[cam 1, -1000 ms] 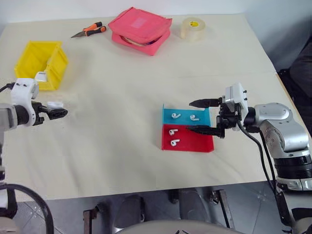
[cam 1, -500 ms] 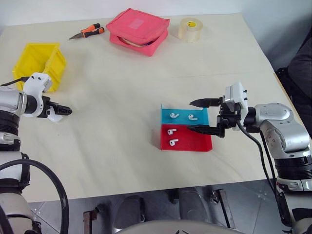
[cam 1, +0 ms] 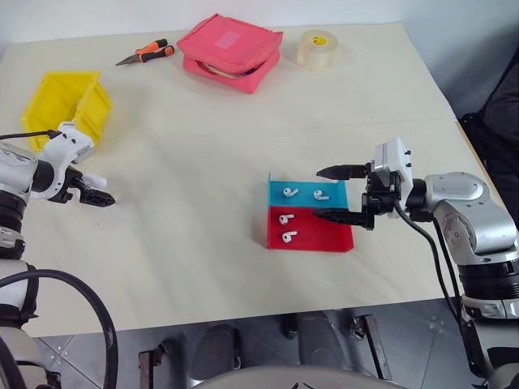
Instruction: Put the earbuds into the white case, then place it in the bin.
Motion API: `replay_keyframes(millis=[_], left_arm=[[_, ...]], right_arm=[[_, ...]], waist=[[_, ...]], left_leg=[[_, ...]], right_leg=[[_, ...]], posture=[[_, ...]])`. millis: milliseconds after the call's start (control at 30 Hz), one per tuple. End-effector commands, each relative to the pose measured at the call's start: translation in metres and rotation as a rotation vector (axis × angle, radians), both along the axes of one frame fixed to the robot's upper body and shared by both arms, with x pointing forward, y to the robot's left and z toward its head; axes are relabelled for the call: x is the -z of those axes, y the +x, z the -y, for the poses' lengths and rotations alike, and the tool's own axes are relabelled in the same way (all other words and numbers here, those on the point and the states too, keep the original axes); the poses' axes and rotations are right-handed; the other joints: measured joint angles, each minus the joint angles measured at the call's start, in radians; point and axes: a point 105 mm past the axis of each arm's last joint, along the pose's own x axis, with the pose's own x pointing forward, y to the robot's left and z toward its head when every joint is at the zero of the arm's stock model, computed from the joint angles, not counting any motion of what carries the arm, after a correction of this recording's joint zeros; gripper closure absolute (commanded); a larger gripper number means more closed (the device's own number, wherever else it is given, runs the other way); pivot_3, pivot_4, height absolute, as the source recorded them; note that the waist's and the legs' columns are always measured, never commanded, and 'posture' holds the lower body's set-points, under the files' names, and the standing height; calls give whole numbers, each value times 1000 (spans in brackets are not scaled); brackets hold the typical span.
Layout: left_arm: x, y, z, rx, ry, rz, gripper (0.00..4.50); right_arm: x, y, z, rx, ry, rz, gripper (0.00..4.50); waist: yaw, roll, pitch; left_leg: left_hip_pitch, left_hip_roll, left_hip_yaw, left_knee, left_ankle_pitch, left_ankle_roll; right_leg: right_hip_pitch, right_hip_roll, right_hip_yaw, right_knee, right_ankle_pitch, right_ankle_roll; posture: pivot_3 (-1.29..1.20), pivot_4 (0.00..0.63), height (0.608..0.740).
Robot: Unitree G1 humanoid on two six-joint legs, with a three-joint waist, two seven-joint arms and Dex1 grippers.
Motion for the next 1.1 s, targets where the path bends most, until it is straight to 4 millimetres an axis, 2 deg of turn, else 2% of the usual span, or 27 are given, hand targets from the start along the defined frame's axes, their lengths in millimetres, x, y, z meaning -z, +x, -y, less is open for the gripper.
replay_keyframes(millis=[33,367,633,733,833,867,967,1100], left_arm=[[11,-10,-14,-48,38,-69,57],[22,-15,-20,-194,35,-139,57],[28,-14,-19,-215,20,-140,57],[29,-13,-18,-216,18,-137,660],[30,-15,-19,-221,21,-145,1565],[30,-15,-18,-222,19,-141,1692],[24,-12,-15,-204,5,-106,1705],[-5,11,19,-11,-92,124,1705]], right_arm=[[-10,-3,4,10,-5,43,0],[-8,-6,6,24,-7,41,0],[-8,-4,6,26,-11,45,0],[-8,-4,6,26,-12,48,0],[-9,-4,6,28,-12,51,0],[-9,-4,6,29,-12,52,0],[-11,-4,8,36,-13,58,0],[-18,-4,13,59,-13,77,0]], waist=[[0,0,0],[0,0,0],[0,4,-2],[2,5,-3],[5,5,-3],[5,5,-3],[5,6,-3],[16,6,-3]], left_leg=[[0,0,0,0,0,0],[1,0,1,0,0,0],[2,0,2,0,0,0],[2,0,3,0,0,0],[2,0,3,0,0,0],[3,0,3,0,0,0],[3,0,3,0,0,0],[3,0,3,1,0,0]], right_leg=[[0,0,0,0,0,0],[0,0,1,2,0,0],[0,0,3,3,0,0],[0,0,4,4,0,0],[0,0,4,4,0,0],[0,0,4,4,0,0],[0,0,5,4,0,0],[0,-1,5,5,0,0]], posture=[[0,150,740],[0,150,740],[0,150,740],[0,150,740],[0,150,740],[0,150,740],[0,150,740],[0,150,740]])
